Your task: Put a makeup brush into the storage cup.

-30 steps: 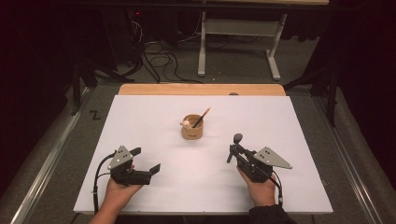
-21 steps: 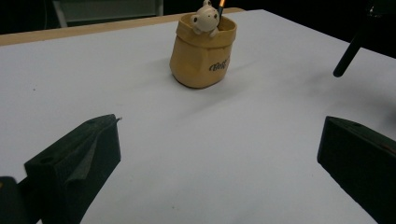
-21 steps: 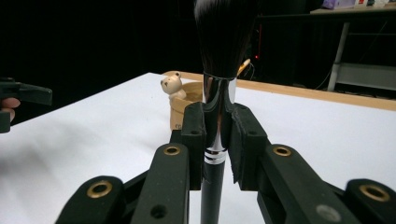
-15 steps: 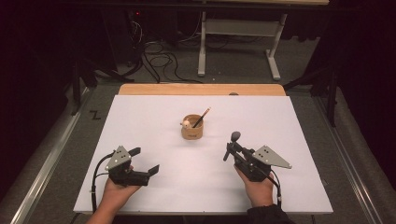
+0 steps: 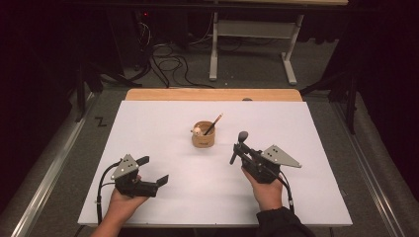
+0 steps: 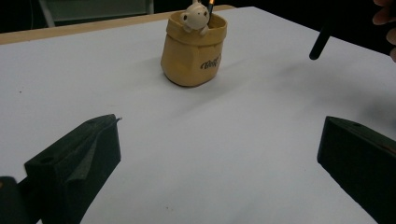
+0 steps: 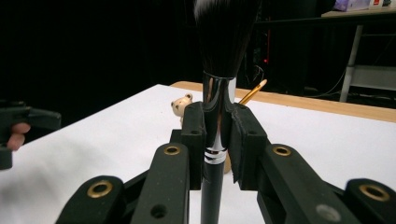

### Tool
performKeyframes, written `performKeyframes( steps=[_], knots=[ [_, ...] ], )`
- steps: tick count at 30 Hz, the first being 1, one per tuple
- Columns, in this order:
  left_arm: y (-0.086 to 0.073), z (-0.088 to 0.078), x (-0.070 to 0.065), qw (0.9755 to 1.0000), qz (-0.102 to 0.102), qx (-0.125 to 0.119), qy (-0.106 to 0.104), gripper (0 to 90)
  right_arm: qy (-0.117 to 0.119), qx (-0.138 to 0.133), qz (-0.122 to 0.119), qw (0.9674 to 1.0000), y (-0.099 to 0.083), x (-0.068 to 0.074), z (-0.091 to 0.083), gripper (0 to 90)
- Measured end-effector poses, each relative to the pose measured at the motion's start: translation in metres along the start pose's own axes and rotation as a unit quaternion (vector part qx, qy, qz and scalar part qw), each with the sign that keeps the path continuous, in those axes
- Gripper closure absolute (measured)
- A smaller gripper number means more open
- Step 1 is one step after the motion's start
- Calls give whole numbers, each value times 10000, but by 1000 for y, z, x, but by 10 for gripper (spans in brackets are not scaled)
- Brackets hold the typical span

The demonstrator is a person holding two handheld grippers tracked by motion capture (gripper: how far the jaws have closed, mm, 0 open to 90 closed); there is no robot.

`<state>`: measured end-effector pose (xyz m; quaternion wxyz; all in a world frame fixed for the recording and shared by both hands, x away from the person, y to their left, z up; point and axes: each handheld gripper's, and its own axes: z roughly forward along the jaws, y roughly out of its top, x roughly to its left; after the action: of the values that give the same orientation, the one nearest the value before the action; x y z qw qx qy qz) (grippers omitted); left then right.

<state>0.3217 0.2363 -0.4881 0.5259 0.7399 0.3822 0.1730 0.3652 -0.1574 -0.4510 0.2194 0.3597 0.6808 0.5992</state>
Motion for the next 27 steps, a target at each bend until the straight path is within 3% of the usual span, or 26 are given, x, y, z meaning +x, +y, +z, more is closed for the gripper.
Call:
performKeyframes(
  steps=[9,27],
  knots=[
    [0,-2,1,10000,28,-29,22,1,-14,-25,293,9996,10,-11,17,789],
    [-1,-2,0,10000,86,-7,-25,1,-11,-56,244,9997,33,-10,51,788]
  ],
)
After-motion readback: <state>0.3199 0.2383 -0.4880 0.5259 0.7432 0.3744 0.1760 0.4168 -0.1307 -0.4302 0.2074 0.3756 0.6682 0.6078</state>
